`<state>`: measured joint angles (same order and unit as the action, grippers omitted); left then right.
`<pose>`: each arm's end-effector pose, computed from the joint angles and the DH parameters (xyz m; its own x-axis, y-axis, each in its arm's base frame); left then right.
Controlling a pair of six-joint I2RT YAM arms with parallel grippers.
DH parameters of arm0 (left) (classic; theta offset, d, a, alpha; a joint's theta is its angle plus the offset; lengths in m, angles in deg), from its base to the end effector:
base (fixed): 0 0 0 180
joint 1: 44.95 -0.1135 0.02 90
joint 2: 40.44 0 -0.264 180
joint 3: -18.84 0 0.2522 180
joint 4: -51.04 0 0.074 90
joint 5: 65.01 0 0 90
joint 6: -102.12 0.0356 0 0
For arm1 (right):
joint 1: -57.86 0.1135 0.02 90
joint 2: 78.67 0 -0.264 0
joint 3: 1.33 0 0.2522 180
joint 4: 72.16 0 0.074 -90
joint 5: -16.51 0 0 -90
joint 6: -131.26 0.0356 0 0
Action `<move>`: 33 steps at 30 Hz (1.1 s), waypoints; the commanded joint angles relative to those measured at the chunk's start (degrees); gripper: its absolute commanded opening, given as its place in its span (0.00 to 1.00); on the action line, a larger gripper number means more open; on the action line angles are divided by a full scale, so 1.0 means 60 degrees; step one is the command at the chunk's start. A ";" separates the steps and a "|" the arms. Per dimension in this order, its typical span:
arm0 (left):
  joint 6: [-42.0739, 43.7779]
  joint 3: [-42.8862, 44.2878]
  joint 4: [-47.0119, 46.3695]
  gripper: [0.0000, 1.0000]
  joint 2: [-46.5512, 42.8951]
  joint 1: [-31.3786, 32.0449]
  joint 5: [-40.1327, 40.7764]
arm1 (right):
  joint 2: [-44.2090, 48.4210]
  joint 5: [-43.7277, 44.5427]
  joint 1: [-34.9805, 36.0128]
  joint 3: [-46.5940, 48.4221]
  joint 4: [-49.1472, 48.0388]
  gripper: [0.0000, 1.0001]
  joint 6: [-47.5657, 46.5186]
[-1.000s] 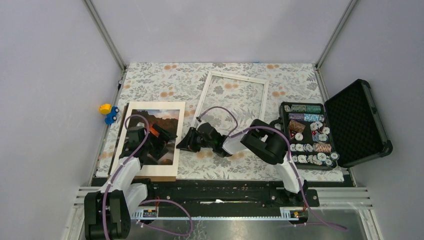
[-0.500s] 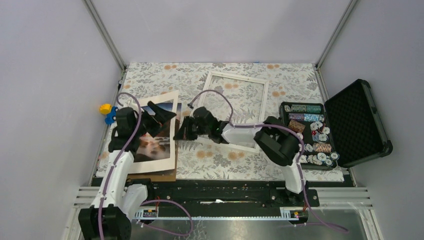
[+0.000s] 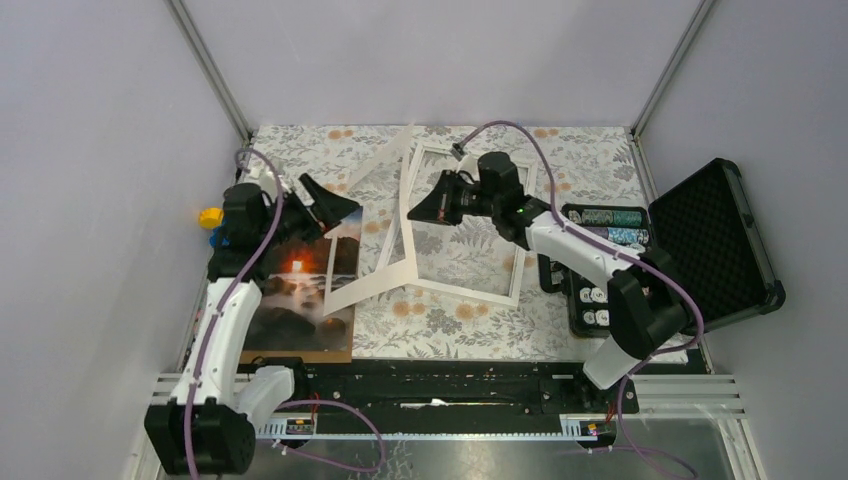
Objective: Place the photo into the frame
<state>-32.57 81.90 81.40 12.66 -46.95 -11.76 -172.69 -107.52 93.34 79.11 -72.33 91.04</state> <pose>0.2066 -0.0141 0.3325 -0.6221 -0.5856 -0.5197 0.1336 0.5746 -0.8074 0.3014 0.2393 0.2936 -0.8277 0.1871 -0.5290 -0.4526 0.3345 0.8266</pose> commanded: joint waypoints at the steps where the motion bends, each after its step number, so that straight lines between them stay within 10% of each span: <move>1: 0.0610 0.0730 -0.0194 0.91 0.0746 0.1134 -0.0579 | 0.0993 -0.0648 -0.0531 -0.0017 0.1008 0.00 -0.0163; 11: 0.4260 0.3439 0.1442 0.97 0.1239 0.3817 0.2652 | 0.2256 0.3565 -0.1043 0.1337 0.4939 0.00 0.3448; 17: 0.5623 0.2794 -0.0183 0.99 0.0886 0.3834 0.1442 | 0.2328 0.6969 -0.0558 0.2961 0.7050 0.00 0.5463; 27: 0.4273 0.1812 -0.2491 0.99 0.1150 0.3906 -0.0699 | 0.1739 0.8343 0.0040 0.4397 0.8359 0.00 0.5925; 33: 0.5075 0.1451 -0.2558 0.99 0.0798 0.4166 0.0848 | 0.1742 0.8513 0.0048 0.4511 0.8478 0.00 0.6009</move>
<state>-5.14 91.32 71.43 19.88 -23.24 -11.00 -162.22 -60.79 93.12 104.44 -23.48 125.37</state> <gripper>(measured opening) 0.987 0.011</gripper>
